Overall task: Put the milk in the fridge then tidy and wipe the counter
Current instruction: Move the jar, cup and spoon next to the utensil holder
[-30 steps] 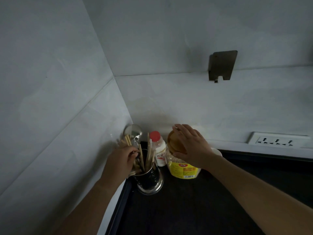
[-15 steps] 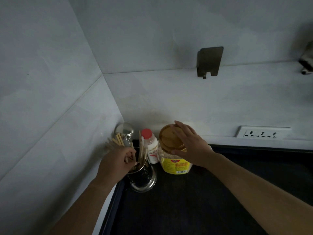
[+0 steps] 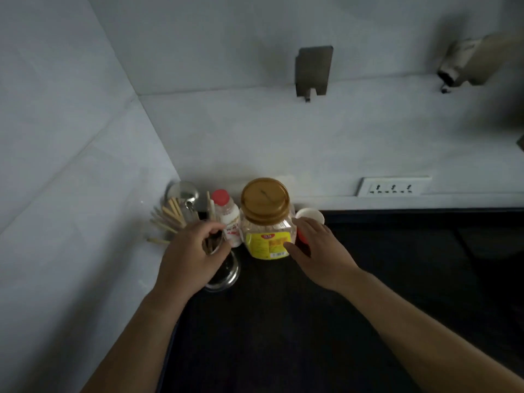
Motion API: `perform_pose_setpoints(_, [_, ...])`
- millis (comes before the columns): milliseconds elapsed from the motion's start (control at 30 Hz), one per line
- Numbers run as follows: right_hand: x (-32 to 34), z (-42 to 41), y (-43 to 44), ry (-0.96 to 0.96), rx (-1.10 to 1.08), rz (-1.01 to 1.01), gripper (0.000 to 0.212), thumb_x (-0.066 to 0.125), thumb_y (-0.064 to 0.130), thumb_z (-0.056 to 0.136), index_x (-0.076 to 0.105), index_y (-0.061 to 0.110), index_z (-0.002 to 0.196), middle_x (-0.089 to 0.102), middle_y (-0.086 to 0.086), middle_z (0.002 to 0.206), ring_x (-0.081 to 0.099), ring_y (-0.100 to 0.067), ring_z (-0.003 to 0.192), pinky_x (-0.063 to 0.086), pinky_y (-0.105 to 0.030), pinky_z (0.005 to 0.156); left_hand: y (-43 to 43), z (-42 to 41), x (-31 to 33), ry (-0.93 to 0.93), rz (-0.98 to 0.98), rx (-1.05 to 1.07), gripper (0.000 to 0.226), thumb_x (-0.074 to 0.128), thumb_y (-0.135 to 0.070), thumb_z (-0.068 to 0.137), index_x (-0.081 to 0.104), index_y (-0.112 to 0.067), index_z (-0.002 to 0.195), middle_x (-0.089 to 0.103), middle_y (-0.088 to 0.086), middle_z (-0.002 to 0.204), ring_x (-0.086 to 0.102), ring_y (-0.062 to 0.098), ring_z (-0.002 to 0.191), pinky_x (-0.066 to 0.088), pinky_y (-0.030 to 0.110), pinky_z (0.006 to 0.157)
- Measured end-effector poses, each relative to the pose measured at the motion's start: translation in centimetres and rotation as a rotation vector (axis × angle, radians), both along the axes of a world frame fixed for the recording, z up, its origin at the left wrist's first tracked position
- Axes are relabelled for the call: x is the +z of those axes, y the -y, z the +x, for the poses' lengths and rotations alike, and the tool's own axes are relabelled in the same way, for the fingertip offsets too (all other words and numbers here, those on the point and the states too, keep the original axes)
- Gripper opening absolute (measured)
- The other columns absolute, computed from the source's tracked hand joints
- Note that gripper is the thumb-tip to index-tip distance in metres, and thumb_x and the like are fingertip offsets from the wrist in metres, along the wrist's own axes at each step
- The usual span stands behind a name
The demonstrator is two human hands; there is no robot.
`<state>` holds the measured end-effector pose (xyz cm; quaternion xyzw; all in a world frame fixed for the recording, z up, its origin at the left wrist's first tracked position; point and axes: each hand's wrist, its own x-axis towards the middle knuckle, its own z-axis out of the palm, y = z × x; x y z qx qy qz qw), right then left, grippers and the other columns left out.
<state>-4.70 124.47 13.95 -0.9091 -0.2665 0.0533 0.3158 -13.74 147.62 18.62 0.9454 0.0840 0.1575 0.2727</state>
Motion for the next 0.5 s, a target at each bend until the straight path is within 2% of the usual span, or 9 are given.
perform_pose_setpoints(67, [-0.3, -3.3, 1.6, -0.064, -0.062, 0.054, 0.053, 0.042, 0.056, 0.086, 0.035, 0.033, 0.133, 0.042, 0.01, 0.139, 0.039, -0.011, 0.127, 0.036, -0.026, 0.097, 2.6, -1.6, -0.4, 0.027, -0.114, -0.053, 0.027, 0.066, -0.037, 0.078, 0.064, -0.029, 0.104, 0.062, -0.016, 0.101, 0.057, -0.002, 0.093, 0.044, 0.015, 0.075])
perform_pose_setpoints(133, [-0.7, -6.7, 3.6, -0.179, -0.14, 0.098, 0.056, 0.04, 0.06, 0.084, 0.034, 0.036, 0.134, 0.041, 0.015, 0.137, 0.041, -0.002, 0.121, 0.034, -0.021, 0.092, 5.6, -3.4, -1.4, -0.027, -0.257, -0.108, 0.029, 0.064, -0.043, 0.079, 0.063, -0.033, 0.106, 0.062, -0.02, 0.103, 0.056, -0.005, 0.097, 0.042, 0.012, 0.077])
perform_pose_setpoints(233, [-1.3, -12.1, 7.1, -0.321, -0.289, 0.18, 0.056, 0.037, 0.066, 0.077, 0.037, 0.045, 0.129, 0.045, 0.029, 0.121, 0.044, 0.013, 0.106, 0.039, -0.013, 0.081, 10.2, -6.5, -3.2, -0.211, -0.526, -0.217, 0.031, 0.057, -0.055, 0.077, 0.062, -0.043, 0.104, 0.064, -0.024, 0.104, 0.057, -0.008, 0.101, 0.045, 0.013, 0.079])
perform_pose_setpoints(300, [-1.4, -15.8, 9.5, -0.399, -0.4, 0.248, 0.052, 0.039, 0.068, 0.075, 0.041, 0.048, 0.124, 0.048, 0.033, 0.112, 0.048, 0.014, 0.102, 0.044, -0.016, 0.08, 12.7, -8.8, -4.3, -0.357, -0.685, -0.297, 0.028, 0.055, -0.057, 0.077, 0.063, -0.046, 0.101, 0.064, -0.027, 0.104, 0.058, -0.01, 0.101, 0.046, 0.008, 0.075])
perform_pose_setpoints(367, [-1.3, -19.4, 11.7, -0.478, -0.482, 0.31, 0.049, 0.039, 0.068, 0.075, 0.046, 0.049, 0.12, 0.052, 0.03, 0.111, 0.051, 0.011, 0.102, 0.046, -0.019, 0.085, 14.5, -10.9, -5.4, -0.475, -0.739, -0.378, 0.033, 0.05, -0.062, 0.076, 0.064, -0.045, 0.101, 0.064, -0.03, 0.104, 0.057, -0.012, 0.1, 0.041, 0.0, 0.073])
perform_pose_setpoints(500, [-1.1, -25.6, 15.4, -0.523, -0.601, 0.357, 0.049, 0.037, 0.067, 0.075, 0.049, 0.045, 0.117, 0.056, 0.023, 0.113, 0.051, 0.01, 0.103, 0.044, -0.015, 0.084, 17.6, -13.2, -6.7, -0.606, -0.706, -0.478, 0.037, 0.043, -0.06, 0.079, 0.064, -0.04, 0.103, 0.063, -0.032, 0.101, 0.057, -0.013, 0.097, 0.04, 0.0, 0.072])
